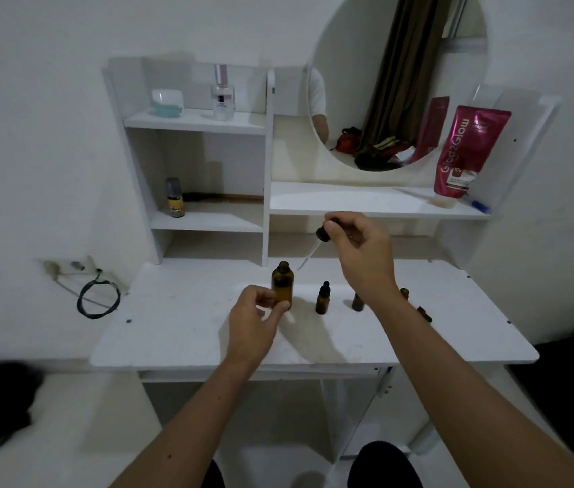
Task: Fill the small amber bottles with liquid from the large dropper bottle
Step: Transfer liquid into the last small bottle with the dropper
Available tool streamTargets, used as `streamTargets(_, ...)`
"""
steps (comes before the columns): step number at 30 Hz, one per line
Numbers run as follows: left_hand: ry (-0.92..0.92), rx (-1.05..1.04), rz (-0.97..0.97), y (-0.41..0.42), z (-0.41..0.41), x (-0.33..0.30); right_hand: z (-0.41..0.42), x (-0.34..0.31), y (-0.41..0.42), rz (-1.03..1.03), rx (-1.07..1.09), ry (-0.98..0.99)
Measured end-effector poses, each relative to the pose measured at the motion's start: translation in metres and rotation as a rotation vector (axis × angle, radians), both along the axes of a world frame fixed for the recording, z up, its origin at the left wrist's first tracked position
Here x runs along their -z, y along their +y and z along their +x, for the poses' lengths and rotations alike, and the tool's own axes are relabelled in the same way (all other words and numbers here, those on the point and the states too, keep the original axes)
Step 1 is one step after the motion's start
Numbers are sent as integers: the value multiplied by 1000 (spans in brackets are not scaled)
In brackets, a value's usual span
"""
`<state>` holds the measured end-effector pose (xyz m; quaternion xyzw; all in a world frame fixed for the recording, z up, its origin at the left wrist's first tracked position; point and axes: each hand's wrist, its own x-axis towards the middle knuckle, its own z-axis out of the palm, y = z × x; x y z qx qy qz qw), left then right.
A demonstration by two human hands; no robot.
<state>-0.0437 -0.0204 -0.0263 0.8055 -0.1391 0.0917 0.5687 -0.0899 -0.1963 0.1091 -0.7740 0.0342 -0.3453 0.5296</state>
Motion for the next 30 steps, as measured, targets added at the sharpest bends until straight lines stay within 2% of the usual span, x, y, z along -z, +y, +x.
streamTargets(3,41,-35,-12,1,12,-1,12,-1,8,14,-10,-8)
streamTargets(9,127,76,-37,-14,23,4,27,-4,10,42,-24,-9)
streamTargets(17,176,61,8,-17,29,5,41,17,14,9,-90,87)
streamTargets(23,156,59,-21,-16,32,9,52,37,25,-74,-132,177)
streamTargets(30,151,53,-15,-16,31,7,56,53,30,-61,-82,241)
